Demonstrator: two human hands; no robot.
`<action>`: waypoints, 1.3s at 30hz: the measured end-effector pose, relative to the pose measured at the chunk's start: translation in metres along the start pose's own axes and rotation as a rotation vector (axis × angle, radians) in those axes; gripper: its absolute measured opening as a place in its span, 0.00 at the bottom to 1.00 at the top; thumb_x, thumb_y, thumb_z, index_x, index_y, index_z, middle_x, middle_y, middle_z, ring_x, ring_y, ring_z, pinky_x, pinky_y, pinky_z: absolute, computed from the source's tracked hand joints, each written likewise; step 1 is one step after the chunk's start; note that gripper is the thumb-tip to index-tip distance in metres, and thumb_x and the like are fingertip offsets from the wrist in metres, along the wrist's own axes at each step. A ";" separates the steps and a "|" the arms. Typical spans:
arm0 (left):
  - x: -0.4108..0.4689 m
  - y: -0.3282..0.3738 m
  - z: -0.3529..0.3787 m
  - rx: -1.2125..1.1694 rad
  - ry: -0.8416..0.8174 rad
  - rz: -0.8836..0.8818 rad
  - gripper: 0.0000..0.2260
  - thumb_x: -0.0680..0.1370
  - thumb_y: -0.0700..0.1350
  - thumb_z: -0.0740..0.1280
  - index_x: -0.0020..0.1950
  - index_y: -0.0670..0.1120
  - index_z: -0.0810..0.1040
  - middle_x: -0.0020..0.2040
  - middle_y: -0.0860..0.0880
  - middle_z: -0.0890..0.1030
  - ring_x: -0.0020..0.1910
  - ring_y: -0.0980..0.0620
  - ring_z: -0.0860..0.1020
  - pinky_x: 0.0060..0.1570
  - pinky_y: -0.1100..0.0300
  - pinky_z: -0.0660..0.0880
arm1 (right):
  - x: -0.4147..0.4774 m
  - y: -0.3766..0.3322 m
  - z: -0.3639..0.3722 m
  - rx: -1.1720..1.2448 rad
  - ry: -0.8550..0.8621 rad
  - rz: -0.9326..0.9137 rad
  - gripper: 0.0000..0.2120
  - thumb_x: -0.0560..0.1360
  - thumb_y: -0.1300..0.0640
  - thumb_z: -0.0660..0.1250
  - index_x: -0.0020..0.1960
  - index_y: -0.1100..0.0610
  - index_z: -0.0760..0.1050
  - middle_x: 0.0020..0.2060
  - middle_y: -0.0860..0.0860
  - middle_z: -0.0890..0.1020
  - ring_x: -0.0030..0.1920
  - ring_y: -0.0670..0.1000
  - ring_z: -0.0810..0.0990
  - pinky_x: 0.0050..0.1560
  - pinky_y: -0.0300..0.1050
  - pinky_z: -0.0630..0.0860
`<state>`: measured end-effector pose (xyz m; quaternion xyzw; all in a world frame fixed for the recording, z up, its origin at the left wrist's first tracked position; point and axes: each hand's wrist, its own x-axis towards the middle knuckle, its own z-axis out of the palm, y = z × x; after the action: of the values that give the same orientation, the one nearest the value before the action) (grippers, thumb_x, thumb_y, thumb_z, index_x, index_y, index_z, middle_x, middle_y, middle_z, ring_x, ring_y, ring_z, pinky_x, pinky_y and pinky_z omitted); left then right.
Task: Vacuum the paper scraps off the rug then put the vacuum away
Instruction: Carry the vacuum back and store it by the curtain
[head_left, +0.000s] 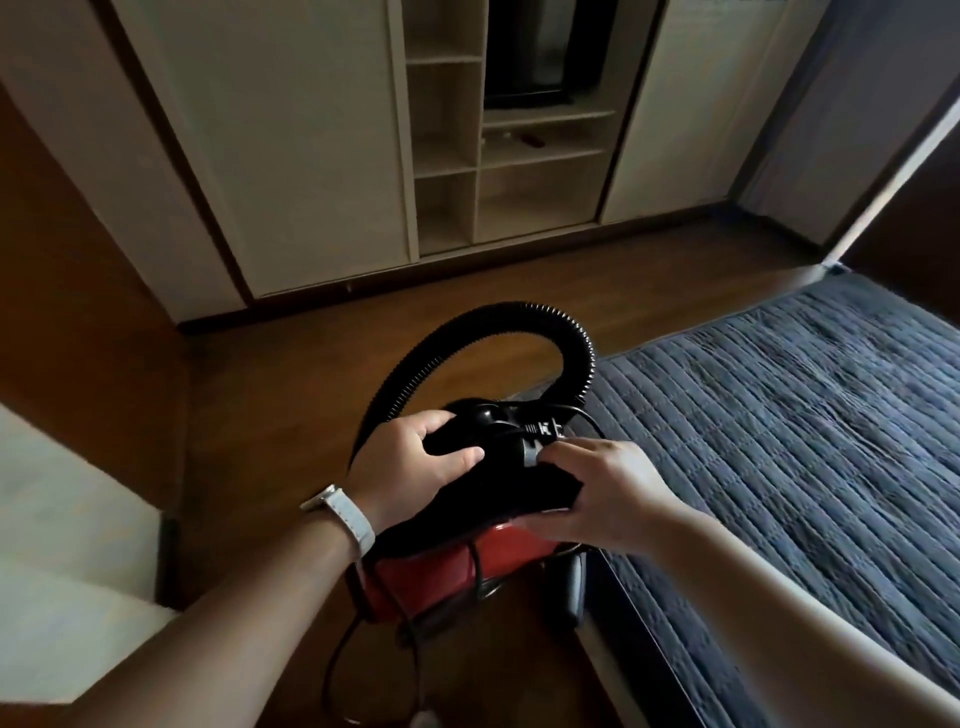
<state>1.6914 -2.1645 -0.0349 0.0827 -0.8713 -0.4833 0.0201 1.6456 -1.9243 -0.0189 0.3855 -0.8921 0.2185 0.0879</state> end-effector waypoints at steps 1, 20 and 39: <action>0.009 -0.007 -0.012 0.015 0.010 -0.002 0.17 0.71 0.57 0.75 0.59 0.55 0.83 0.48 0.62 0.84 0.48 0.64 0.81 0.53 0.57 0.80 | 0.014 -0.004 0.006 0.013 0.000 -0.014 0.28 0.63 0.29 0.67 0.45 0.53 0.82 0.33 0.45 0.81 0.33 0.50 0.80 0.32 0.37 0.68; 0.206 -0.087 -0.124 0.119 0.233 -0.186 0.19 0.70 0.62 0.74 0.57 0.55 0.82 0.48 0.61 0.84 0.47 0.64 0.81 0.50 0.60 0.79 | 0.284 0.062 0.115 0.244 -0.110 -0.178 0.22 0.64 0.33 0.69 0.39 0.52 0.79 0.31 0.43 0.77 0.30 0.44 0.74 0.28 0.38 0.71; 0.458 -0.075 -0.188 0.062 0.331 -0.104 0.04 0.74 0.52 0.76 0.45 0.55 0.82 0.39 0.61 0.83 0.40 0.64 0.81 0.38 0.72 0.71 | 0.530 0.189 0.133 0.216 -0.053 -0.238 0.23 0.65 0.31 0.68 0.38 0.52 0.78 0.30 0.44 0.77 0.29 0.47 0.74 0.26 0.42 0.72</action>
<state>1.2709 -2.4360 -0.0193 0.2065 -0.8652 -0.4365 0.1355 1.1457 -2.2149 -0.0257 0.5013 -0.8136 0.2909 0.0474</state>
